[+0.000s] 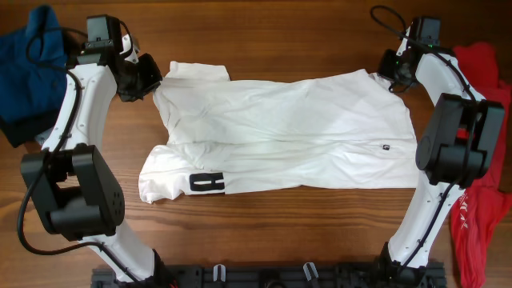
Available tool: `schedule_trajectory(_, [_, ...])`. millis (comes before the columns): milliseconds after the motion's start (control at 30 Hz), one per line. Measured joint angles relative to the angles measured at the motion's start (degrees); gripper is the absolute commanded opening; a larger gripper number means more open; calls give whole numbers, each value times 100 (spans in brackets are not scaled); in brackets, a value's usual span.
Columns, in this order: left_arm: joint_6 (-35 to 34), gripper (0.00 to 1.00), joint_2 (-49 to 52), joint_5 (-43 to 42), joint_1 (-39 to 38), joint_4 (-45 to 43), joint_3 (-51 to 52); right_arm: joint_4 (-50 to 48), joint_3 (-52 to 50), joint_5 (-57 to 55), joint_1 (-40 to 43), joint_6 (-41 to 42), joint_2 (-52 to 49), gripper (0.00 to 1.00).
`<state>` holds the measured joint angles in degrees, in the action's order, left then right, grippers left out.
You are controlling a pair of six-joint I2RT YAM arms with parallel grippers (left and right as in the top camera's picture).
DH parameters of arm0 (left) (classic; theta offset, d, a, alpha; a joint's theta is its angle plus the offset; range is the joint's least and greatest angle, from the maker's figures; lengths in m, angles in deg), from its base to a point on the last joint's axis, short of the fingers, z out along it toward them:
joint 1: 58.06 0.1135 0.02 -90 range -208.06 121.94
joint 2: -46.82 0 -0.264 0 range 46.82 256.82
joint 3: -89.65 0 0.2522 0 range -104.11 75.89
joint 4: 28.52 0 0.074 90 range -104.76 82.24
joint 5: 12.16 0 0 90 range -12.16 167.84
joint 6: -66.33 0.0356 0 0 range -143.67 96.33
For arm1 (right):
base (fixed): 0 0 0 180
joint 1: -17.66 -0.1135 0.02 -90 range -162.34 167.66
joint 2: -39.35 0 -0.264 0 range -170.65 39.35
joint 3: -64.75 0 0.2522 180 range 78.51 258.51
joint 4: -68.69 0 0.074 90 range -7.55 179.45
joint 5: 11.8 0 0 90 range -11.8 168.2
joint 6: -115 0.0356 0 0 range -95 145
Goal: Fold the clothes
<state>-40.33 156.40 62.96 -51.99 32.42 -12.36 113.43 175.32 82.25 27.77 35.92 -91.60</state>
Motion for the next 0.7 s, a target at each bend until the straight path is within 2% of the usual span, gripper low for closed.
schedule_trajectory(400, [0,4,0,0,0,0,0,308,48,-33,-4,103,26,4])
schedule_trajectory(700, [0,4,0,0,0,37,0,1447,28,-654,-4,195,612,4])
